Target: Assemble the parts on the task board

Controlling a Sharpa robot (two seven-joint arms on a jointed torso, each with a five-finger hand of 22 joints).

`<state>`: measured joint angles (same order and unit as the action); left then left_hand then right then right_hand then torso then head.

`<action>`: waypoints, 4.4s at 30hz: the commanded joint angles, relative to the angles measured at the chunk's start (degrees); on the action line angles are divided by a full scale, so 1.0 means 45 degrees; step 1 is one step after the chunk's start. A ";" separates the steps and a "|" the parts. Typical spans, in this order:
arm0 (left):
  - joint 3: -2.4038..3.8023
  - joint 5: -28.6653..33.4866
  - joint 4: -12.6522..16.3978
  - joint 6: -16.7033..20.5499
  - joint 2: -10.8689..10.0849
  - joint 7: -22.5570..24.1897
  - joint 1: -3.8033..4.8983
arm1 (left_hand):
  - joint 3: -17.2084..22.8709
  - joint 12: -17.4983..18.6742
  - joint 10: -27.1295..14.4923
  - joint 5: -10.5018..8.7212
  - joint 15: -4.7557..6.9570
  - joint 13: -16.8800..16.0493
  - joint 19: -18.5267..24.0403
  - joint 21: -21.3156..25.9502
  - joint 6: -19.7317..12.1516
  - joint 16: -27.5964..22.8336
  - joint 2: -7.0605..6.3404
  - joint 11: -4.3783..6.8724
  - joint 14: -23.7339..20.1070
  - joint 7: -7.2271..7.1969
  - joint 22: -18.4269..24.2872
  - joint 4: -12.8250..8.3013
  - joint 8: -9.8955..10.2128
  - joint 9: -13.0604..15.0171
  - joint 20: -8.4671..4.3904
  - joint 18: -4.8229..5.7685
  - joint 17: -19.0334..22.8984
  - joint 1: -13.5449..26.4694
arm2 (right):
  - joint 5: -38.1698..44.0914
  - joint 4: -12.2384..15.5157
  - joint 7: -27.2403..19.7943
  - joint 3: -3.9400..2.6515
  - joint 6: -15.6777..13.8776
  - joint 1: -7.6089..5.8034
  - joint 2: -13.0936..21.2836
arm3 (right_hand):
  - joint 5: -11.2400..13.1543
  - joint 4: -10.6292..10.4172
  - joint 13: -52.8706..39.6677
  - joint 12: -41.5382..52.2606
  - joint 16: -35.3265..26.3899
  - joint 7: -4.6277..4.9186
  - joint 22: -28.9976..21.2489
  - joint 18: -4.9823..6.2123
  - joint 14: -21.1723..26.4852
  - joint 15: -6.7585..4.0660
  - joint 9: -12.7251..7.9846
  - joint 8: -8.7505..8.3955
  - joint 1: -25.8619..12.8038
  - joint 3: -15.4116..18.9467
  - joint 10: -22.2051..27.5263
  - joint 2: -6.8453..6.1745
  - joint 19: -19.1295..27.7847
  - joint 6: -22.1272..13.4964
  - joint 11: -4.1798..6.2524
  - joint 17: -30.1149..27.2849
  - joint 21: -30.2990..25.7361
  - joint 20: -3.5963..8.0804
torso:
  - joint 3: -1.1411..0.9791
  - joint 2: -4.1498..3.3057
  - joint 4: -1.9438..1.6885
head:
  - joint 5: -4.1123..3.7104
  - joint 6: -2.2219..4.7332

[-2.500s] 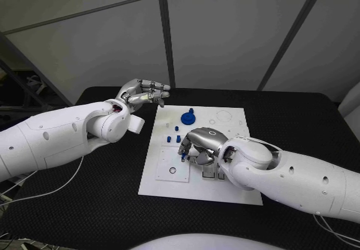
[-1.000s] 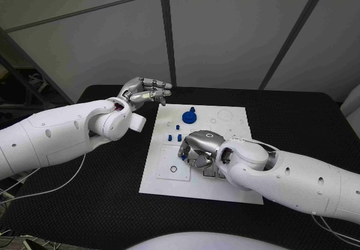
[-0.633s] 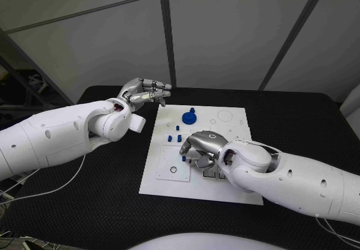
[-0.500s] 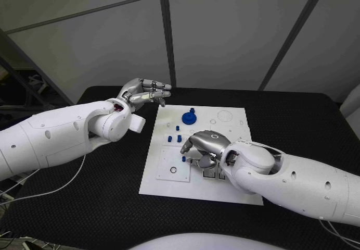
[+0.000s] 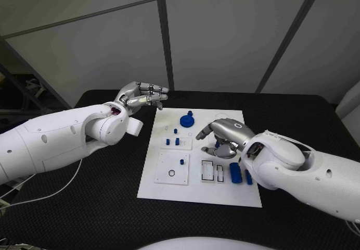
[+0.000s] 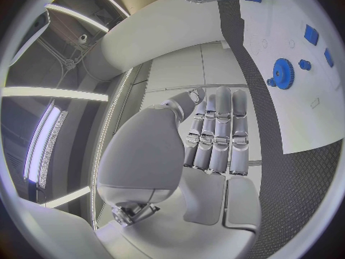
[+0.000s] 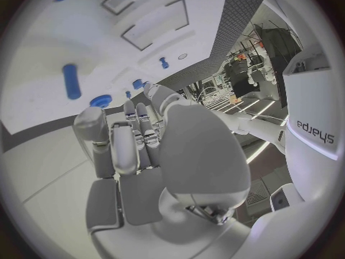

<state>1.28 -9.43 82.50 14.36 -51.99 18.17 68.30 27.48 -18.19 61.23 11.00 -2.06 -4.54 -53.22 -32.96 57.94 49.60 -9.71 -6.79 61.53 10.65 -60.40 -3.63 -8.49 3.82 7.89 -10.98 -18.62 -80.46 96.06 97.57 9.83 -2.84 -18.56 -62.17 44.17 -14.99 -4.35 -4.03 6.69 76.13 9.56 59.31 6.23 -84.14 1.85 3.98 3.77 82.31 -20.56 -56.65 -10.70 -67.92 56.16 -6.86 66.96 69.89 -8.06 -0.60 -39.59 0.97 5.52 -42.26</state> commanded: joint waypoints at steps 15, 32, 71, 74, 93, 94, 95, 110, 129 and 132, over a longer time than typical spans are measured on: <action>0.0003 0.0030 -0.0053 -0.0175 0.0053 0.0006 0.0007 | -0.0094 -0.0057 -0.0066 0.0013 -0.0051 0.0004 0.0082 0.0088 -0.0044 -0.0041 0.0131 0.0010 -0.0014 0.0034 0.0018 0.0006 -0.0005 -0.0017 0.0007 0.0141 0.0011 0.0028 | 0.0107 -0.0747 0.0837 -0.0249 0.1935 -0.0266 0.0463 | 0.0284 -0.0122 -0.0001 0.0727 -0.0312 -0.0394 -0.0744 0.0305 0.0297 0.0162 0.0002 0.0002 0.0146 0.1212 0.0925 0.0152 0.0586 -0.0455 -0.0136 -0.0652 -0.0635 -0.0127 | 0.0005 -0.0035 -0.0029 | -0.0156 0.0176; 0.0002 0.0030 -0.0051 -0.0189 0.0036 -0.0015 0.0004 | -0.0109 -0.0077 -0.0070 0.0011 -0.0056 0.0002 0.0088 0.0095 -0.0042 -0.0052 0.0144 0.0009 -0.0014 0.0033 0.0023 0.0006 -0.0011 -0.0013 0.0013 0.0142 0.0022 0.0032 | 0.0215 -0.1016 0.0879 -0.0240 0.2683 -0.0261 0.0205 | 0.0224 -0.0348 -0.0025 0.1918 0.0190 -0.0141 0.0214 0.0100 -0.0141 -0.0157 0.0074 0.0154 0.0387 0.1035 -0.0291 0.0632 -0.0353 0.0042 0.0230 -0.0060 0.0055 0.0145 | 0.0004 -0.0018 -0.0041 | -0.0162 0.0125; 0.0002 0.0030 -0.0112 -0.0135 0.0079 -0.0080 -0.0011 | -0.0112 -0.0100 -0.0077 0.0015 -0.0058 0.0000 0.0091 0.0102 -0.0037 -0.0061 0.0188 0.0009 -0.0010 0.0035 0.0028 0.0012 -0.0020 -0.0009 0.0018 0.0139 0.0033 0.0030 | 0.0329 0.0166 0.0552 -0.0256 0.0536 -0.0258 0.0659 | 0.0415 -0.0070 -0.0156 0.1640 0.0466 -0.0338 0.1575 -0.0187 -0.0429 -0.0565 0.0268 0.0623 0.0786 -0.0429 -0.2528 0.0870 -0.1379 0.1735 0.0684 0.0382 0.1064 0.0556 | 0.0008 0.0011 -0.0031 | -0.0181 0.0130; 0.0002 0.0030 -0.0122 -0.0139 0.0099 -0.0079 -0.0019 | -0.0112 -0.0100 -0.0077 0.0015 -0.0058 0.0000 0.0091 0.0102 -0.0037 -0.0061 0.0188 0.0009 -0.0010 0.0035 0.0028 0.0012 -0.0020 -0.0009 0.0018 0.0139 0.0033 0.0030 | 0.0222 0.0689 0.0412 -0.0268 0.0212 -0.0261 0.0774 | 0.0410 -0.0050 -0.0155 0.1616 0.0473 -0.0335 0.1602 -0.0193 -0.0433 -0.0565 0.0267 0.0618 0.0797 -0.0454 -0.2529 0.0866 -0.1395 0.1738 0.0680 0.0394 0.1083 0.0558 | 0.0007 -0.0001 -0.0052 | -0.0184 0.0148; 0.0003 0.0030 -0.0196 -0.0182 0.0395 -0.0117 -0.0030 | -0.0112 -0.0101 -0.0077 0.0015 -0.0058 0.0000 0.0091 0.0102 -0.0037 -0.0062 0.0190 0.0009 -0.0010 0.0035 0.0028 0.0012 -0.0020 -0.0009 0.0018 0.0139 0.0034 0.0030 | -0.1315 0.0589 -0.0869 -0.0164 0.0756 0.0147 -0.1419 | 0.0319 0.0022 -0.0159 0.1500 0.0483 -0.0305 0.1592 -0.0189 -0.0440 -0.0554 0.0261 0.0591 0.0800 -0.0582 -0.2566 0.0878 -0.1376 0.1761 0.0658 0.0402 0.1086 0.0560 | 0.0020 -0.0040 -0.0046 | 0.0000 0.0031; 0.0003 0.0030 -0.0201 -0.0184 0.0406 -0.0119 -0.0030 | -0.0114 -0.0117 -0.0086 0.0016 -0.0058 -0.0001 0.0092 0.0105 -0.0038 -0.0068 0.0218 0.0008 -0.0007 0.0038 0.0031 0.0015 -0.0024 -0.0007 0.0021 0.0137 0.0042 0.0028 | -0.1342 0.0520 -0.0925 -0.0111 0.0814 0.0192 -0.1515 | 0.0319 0.0022 -0.0159 0.1500 0.0483 -0.0305 0.1591 -0.0189 -0.0440 -0.0554 0.0261 0.0591 0.0800 -0.0582 -0.2566 0.0878 -0.1375 0.1761 0.0657 0.0402 0.1086 0.0560 | 0.0022 -0.0041 -0.0045 | 0.0013 0.0021; 0.0003 0.0030 -0.0207 -0.0183 0.0416 -0.0122 -0.0030 | -0.0115 -0.0120 -0.0088 0.0016 -0.0058 -0.0001 0.0092 0.0106 -0.0038 -0.0069 0.0223 0.0008 -0.0006 0.0039 0.0032 0.0015 -0.0025 -0.0006 0.0021 0.0137 0.0043 0.0028 | -0.1363 0.0465 -0.0976 -0.0020 0.0860 0.0227 -0.1588 | 0.0315 0.0024 -0.0159 0.1495 0.0480 -0.0303 0.1591 -0.0189 -0.0439 -0.0553 0.0261 0.0590 0.0798 -0.0585 -0.2565 0.0880 -0.1374 0.1761 0.0656 0.0396 0.1086 0.0560 | 0.0018 -0.0033 -0.0033 | 0.0047 -0.0006; 0.0002 0.0030 -0.0258 -0.0214 0.0510 -0.0155 -0.0029 | -0.0122 -0.0126 -0.0092 0.0015 -0.0059 -0.0001 0.0093 0.0108 -0.0040 -0.0071 0.0226 0.0006 -0.0005 0.0042 0.0033 0.0017 -0.0025 -0.0006 0.0023 0.0136 0.0046 0.0033 | -0.1343 -0.0276 -0.1093 0.0623 0.1530 0.0370 -0.2291 | 0.0301 0.0035 -0.0159 0.1471 0.0484 -0.0297 0.1571 -0.0184 -0.0440 -0.0548 0.0259 0.0582 0.0784 -0.0592 -0.2565 0.0870 -0.1357 0.1759 0.0649 0.0403 0.1074 0.0558 | 0.0005 -0.0023 -0.0039 | 0.0253 -0.0155; -0.0001 0.0030 -0.0284 -0.0242 0.0529 -0.0175 -0.0030 | -0.0122 -0.0126 -0.0092 0.0015 -0.0059 -0.0001 0.0093 0.0108 -0.0040 -0.0071 0.0226 0.0006 -0.0005 0.0042 0.0033 0.0017 -0.0025 -0.0006 0.0023 0.0136 0.0046 0.0033 | -0.0601 -0.0559 -0.0499 0.0743 0.2026 0.0381 -0.2529 | 0.0298 0.0040 -0.0170 0.1431 0.0496 -0.0297 0.1576 -0.0185 -0.0444 -0.0539 0.0264 0.0584 0.0704 -0.0579 -0.2610 0.0844 -0.1349 0.1795 0.0646 0.0420 0.1078 0.0550 | 0.0010 -0.0021 -0.0034 | 0.0263 -0.0241; -0.0001 0.0030 -0.0279 -0.0246 0.0520 -0.0179 -0.0030 | -0.0122 -0.0126 -0.0092 0.0015 -0.0059 -0.0001 0.0093 0.0108 -0.0040 -0.0071 0.0226 0.0006 -0.0005 0.0042 0.0033 0.0017 -0.0025 -0.0006 0.0023 0.0136 0.0046 0.0033 | -0.0435 -0.0580 -0.0324 0.0744 0.2061 0.0381 -0.2559 | 0.0296 0.0040 -0.0171 0.1427 0.0498 -0.0298 0.1585 -0.0187 -0.0444 -0.0539 0.0264 0.0584 0.0697 -0.0578 -0.2614 0.0844 -0.1355 0.1797 0.0647 0.0422 0.1084 0.0549 | 0.0010 -0.0029 -0.0032 | 0.0264 -0.0248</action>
<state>1.24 -9.41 81.20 13.88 -49.66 17.25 68.09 27.32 -18.40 61.23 11.00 -2.06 -4.54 -53.21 -32.74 57.94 49.60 -9.11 -6.79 61.53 10.64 -60.32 -3.47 -8.49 3.82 7.89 -10.98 -18.49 -80.45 92.11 94.94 6.87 0.50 -10.13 -60.39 32.75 -13.41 -4.10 -4.75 13.40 77.99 8.27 66.45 6.22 -83.94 -0.42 5.09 6.08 85.48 -22.87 -67.99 -6.79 -73.93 63.94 -3.78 68.81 74.66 -5.63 -0.58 -39.72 0.86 6.69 -43.34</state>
